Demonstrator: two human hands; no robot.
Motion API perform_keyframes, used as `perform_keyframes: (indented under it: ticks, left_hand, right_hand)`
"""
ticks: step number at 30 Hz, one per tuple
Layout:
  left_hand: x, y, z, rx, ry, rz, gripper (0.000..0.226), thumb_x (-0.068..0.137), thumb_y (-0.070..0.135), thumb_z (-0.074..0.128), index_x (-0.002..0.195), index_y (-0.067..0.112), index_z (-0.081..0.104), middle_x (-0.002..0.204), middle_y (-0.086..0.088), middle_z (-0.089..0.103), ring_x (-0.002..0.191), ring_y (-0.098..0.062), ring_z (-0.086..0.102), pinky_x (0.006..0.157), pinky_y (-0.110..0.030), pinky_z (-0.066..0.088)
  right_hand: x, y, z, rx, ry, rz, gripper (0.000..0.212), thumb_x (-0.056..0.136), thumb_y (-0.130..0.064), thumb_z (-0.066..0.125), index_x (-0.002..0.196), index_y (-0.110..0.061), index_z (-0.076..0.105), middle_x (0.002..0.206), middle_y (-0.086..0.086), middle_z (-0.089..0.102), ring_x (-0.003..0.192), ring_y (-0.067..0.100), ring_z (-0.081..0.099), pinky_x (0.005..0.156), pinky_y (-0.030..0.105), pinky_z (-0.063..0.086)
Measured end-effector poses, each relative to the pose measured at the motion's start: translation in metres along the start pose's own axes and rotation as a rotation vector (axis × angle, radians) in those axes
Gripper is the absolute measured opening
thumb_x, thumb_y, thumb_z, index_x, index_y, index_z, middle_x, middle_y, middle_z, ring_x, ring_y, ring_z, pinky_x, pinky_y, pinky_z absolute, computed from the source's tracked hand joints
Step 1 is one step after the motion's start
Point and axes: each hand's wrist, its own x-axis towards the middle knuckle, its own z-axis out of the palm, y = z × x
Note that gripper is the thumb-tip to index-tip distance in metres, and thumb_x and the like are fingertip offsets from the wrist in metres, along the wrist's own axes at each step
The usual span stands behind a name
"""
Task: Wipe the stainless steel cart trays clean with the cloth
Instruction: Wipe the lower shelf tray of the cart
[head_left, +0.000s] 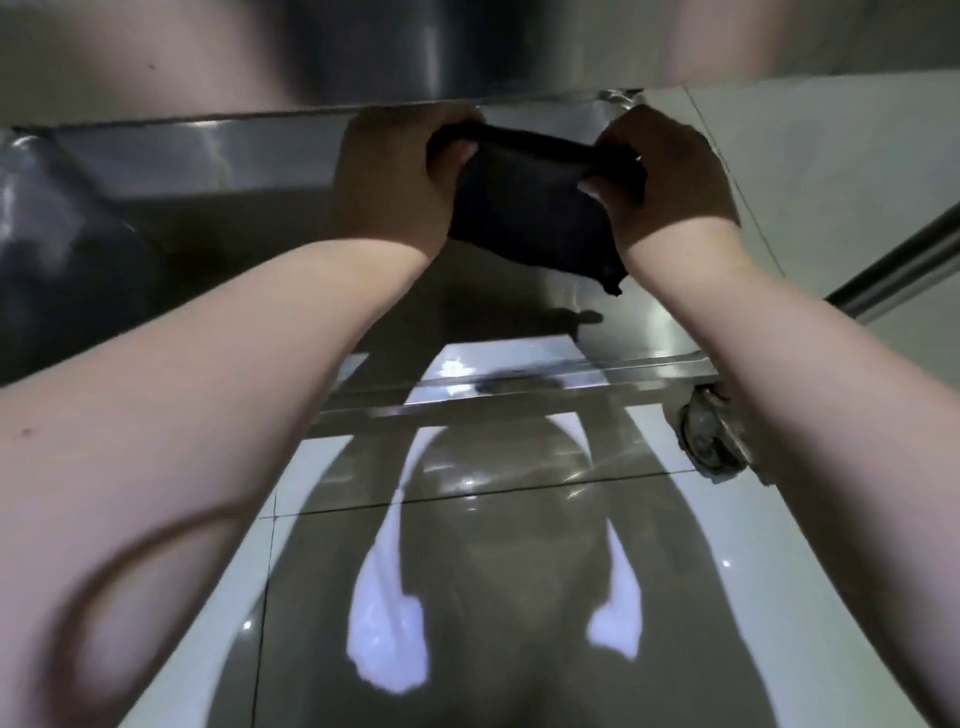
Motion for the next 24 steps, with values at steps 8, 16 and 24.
perform_keyframes:
  ticks: [8,16,24]
  left_hand:
    - [-0.101,-0.035,0.05,-0.001,-0.532,0.132,0.028,0.094,0.024,0.06,0.12,0.023,0.069,0.12,-0.002,0.067,0.116,-0.027,0.057,0.092,-0.04,0.047]
    - [-0.069,-0.122,0.067,0.295,-0.335,-0.213,0.052,0.101,0.041,0.037,0.152,0.03,0.032,0.159,-0.006,0.029,0.148,-0.032,0.016,0.12,-0.051,0.01]
    - [-0.07,-0.151,0.085,0.443,-0.415,-0.277,0.061,0.097,0.063,0.02,0.154,0.045,0.006,0.165,0.003,0.002,0.15,-0.031,-0.009,0.113,-0.065,-0.01]
  right_hand:
    - [-0.107,0.035,0.038,-0.319,-0.48,-0.012,0.023,0.087,-0.014,0.061,0.109,-0.014,0.065,0.117,0.01,0.062,0.107,0.037,0.051,0.089,0.045,0.039]
    - [-0.08,0.013,0.063,-0.088,-0.31,0.053,0.037,0.088,-0.033,0.055,0.119,-0.014,0.065,0.125,0.015,0.058,0.114,0.043,0.049,0.096,0.047,0.041]
    - [-0.058,0.014,0.124,-0.506,-0.593,0.106,0.074,0.079,-0.084,0.009,0.145,-0.059,-0.014,0.163,-0.006,-0.014,0.145,0.045,-0.016,0.109,0.07,-0.014]
